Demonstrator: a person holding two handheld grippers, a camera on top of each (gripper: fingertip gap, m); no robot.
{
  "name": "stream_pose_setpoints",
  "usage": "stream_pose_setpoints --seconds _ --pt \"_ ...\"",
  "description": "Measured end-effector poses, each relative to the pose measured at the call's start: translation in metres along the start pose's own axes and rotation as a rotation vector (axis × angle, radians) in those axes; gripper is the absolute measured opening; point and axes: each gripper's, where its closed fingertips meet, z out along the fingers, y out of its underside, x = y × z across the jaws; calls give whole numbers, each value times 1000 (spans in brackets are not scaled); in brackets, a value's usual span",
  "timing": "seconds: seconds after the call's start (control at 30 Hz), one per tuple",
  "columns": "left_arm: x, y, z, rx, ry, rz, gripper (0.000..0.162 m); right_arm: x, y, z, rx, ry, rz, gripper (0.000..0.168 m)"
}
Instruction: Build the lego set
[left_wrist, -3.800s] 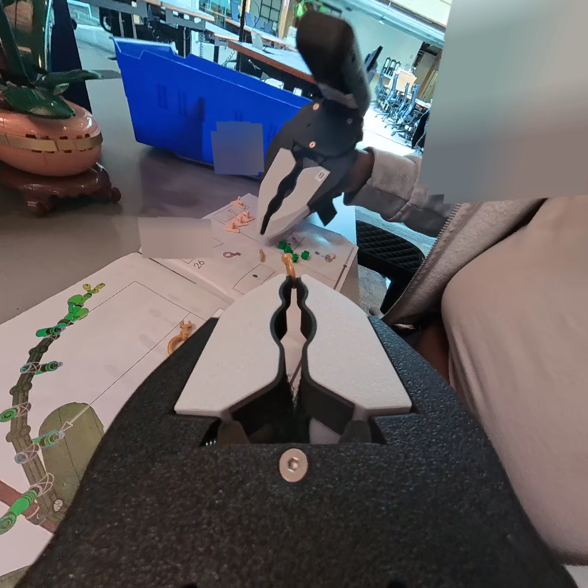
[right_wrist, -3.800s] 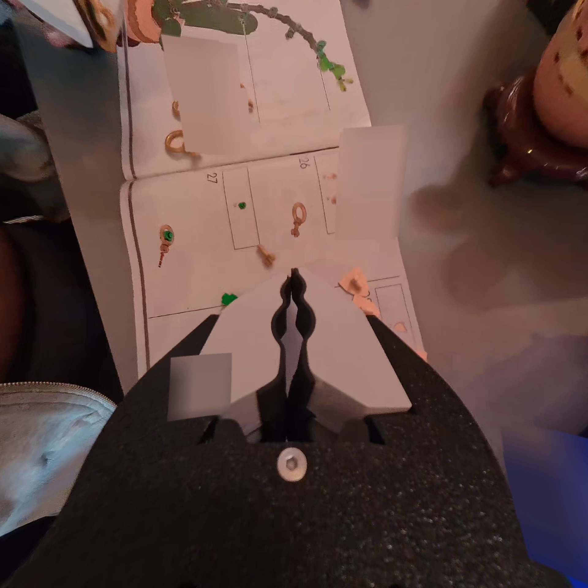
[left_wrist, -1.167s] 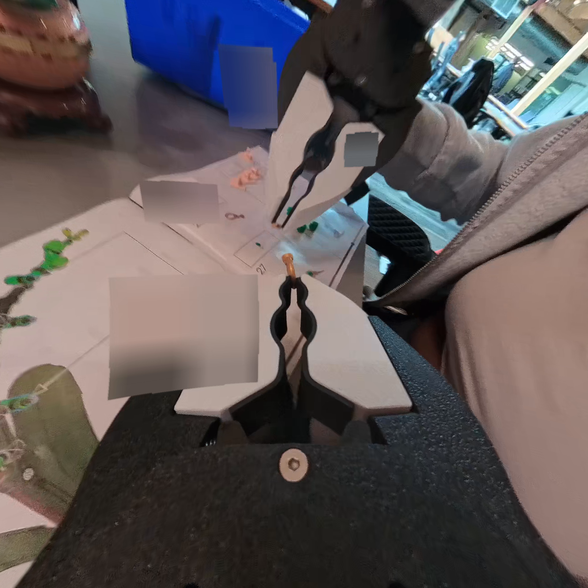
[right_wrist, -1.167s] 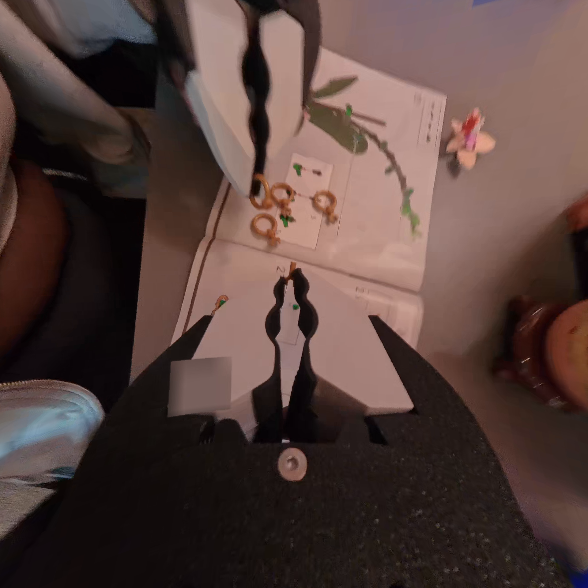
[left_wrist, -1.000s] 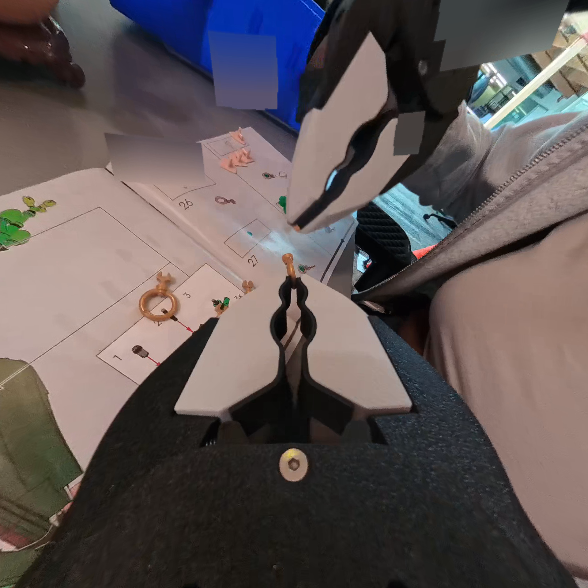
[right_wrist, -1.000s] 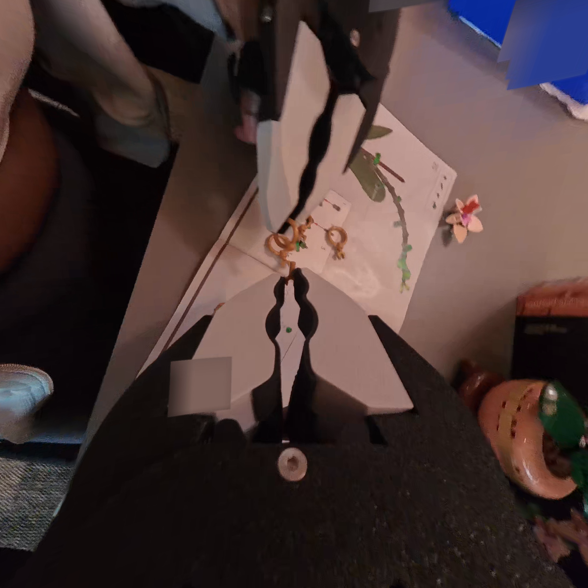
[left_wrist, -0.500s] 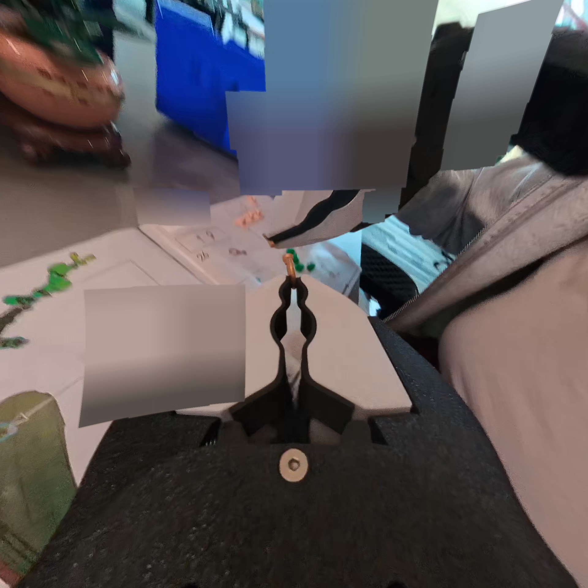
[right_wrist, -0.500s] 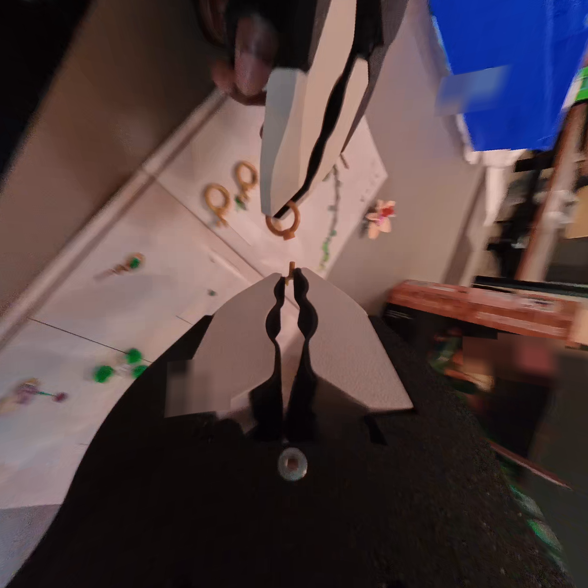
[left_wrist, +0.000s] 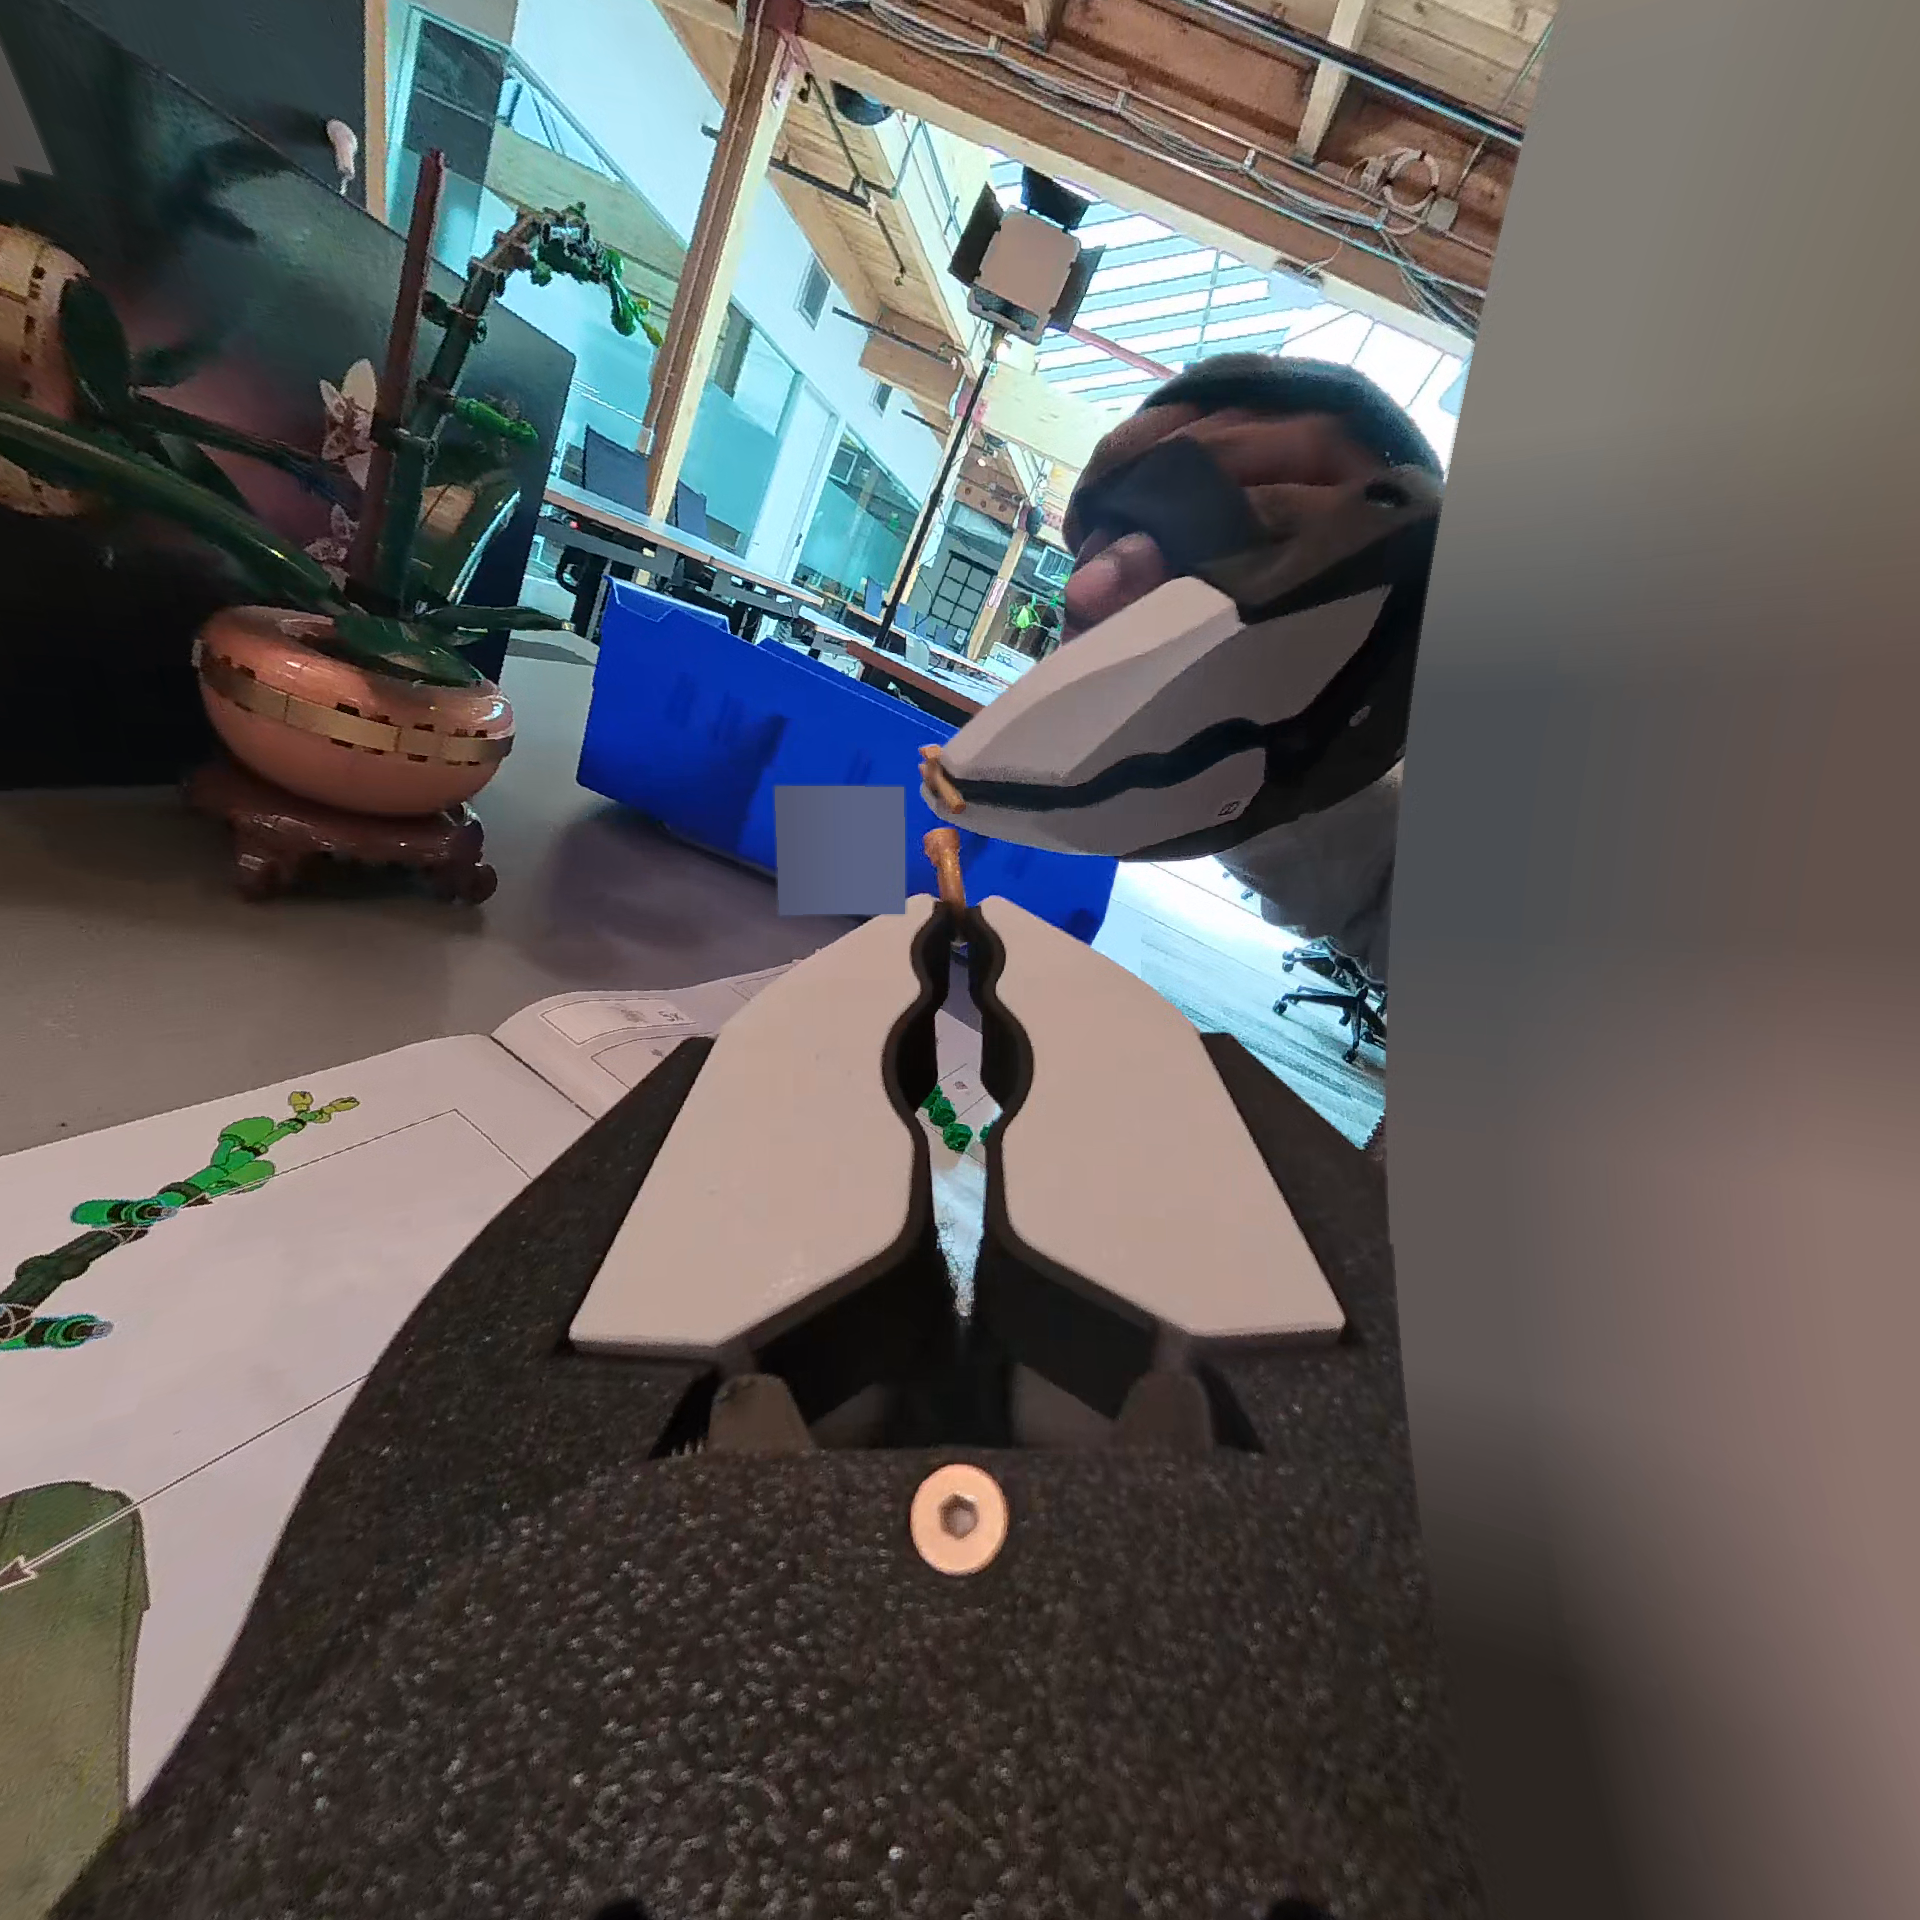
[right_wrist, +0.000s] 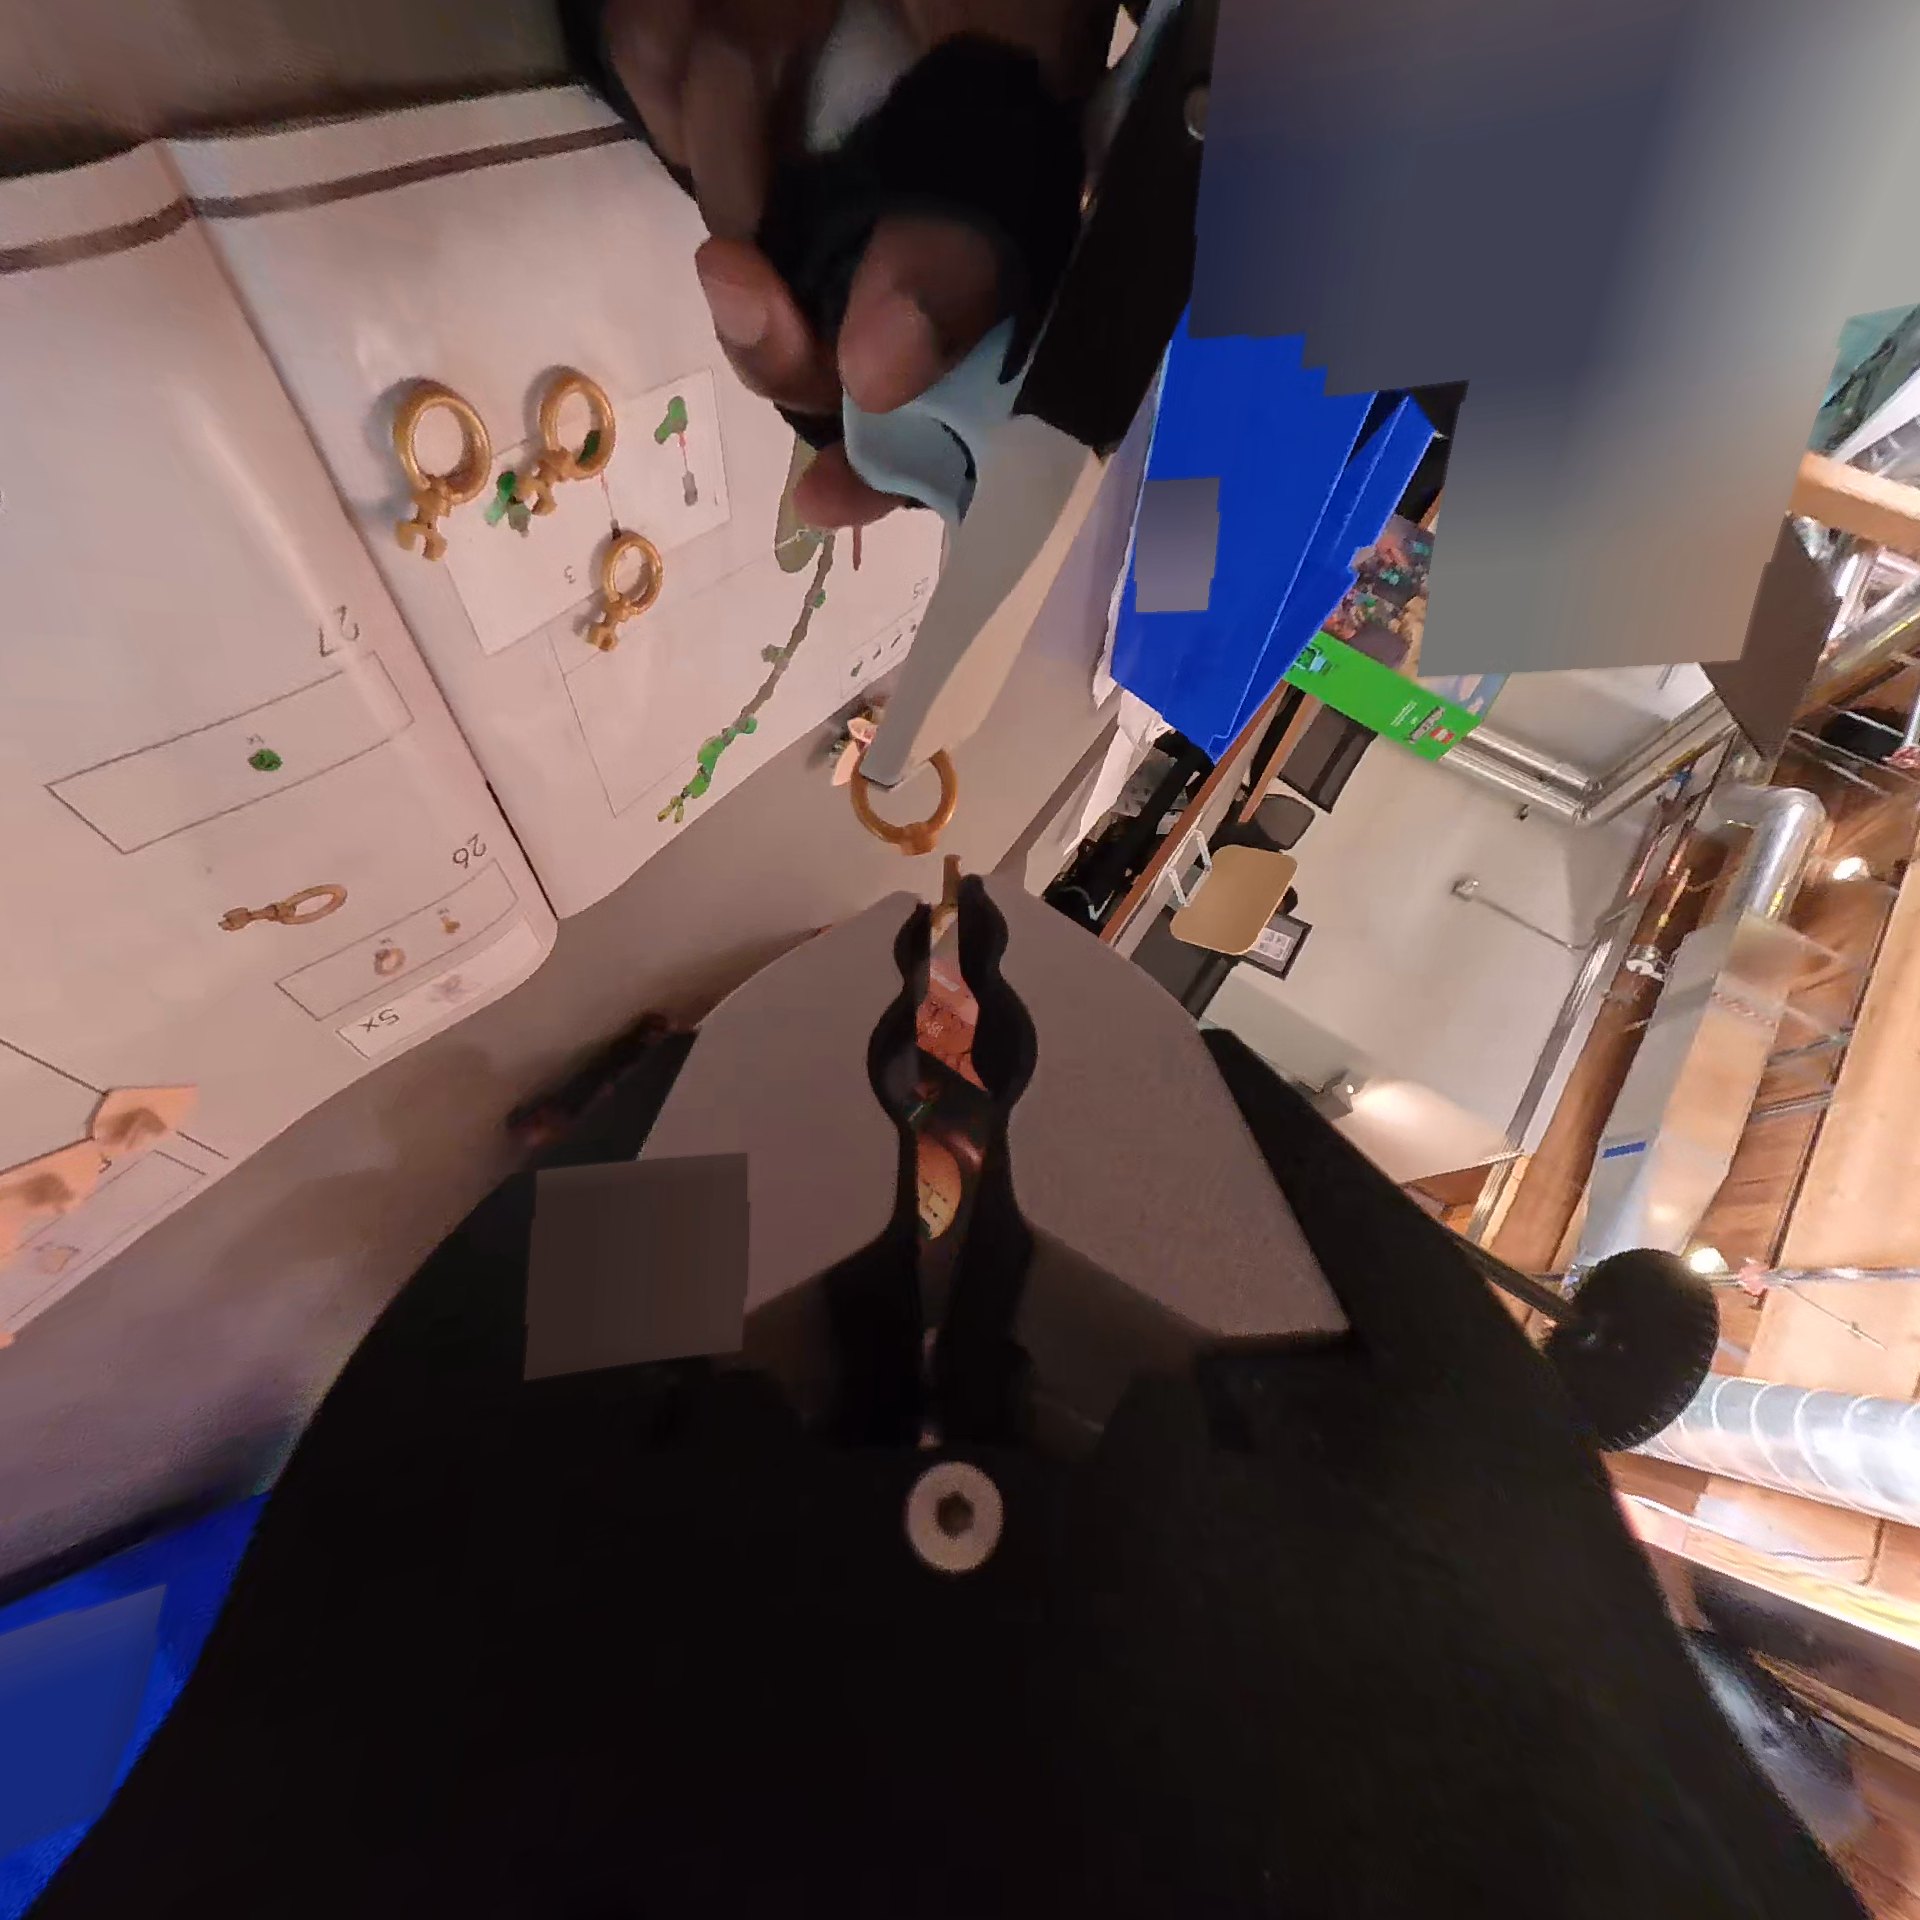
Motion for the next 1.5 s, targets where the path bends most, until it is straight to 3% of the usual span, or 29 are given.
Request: stream_pose_setpoints --seconds 1.5 --pt "7 -9 -6 71 29 63 2 8 -9 0 -19 7 -54 5"
